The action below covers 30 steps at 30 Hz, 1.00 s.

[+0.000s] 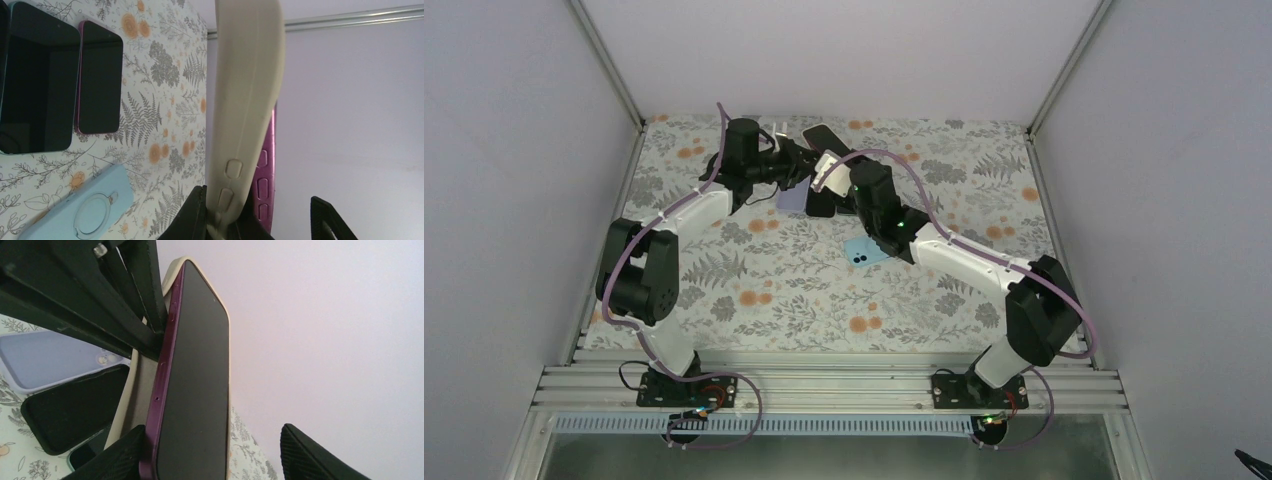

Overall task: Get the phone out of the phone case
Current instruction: Remove the phone case from the phone.

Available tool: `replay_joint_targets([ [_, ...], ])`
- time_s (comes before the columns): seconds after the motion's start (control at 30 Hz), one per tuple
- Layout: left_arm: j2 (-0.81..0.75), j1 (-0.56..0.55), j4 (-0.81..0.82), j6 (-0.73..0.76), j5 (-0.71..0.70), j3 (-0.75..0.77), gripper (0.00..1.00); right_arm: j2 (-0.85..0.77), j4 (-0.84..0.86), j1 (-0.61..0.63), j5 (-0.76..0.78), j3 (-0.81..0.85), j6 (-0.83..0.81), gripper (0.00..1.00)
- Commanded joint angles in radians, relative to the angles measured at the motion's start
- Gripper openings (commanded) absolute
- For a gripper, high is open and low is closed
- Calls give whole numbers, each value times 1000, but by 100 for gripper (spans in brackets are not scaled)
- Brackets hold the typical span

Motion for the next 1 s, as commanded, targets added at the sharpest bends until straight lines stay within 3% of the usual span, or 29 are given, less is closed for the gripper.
replay_joint_targets([
  [0.0,-26,-12,51,-25,148,3,2,34,122,-21,180,-39,-93,57],
  [0.6,-13,-13,18,-12,119,-7,2,11,180,-16,208,-12,-144,5],
  [0.97,-16,-11,-99,89,22,-6,2,-21,-24,-46,97,102,19,4],
])
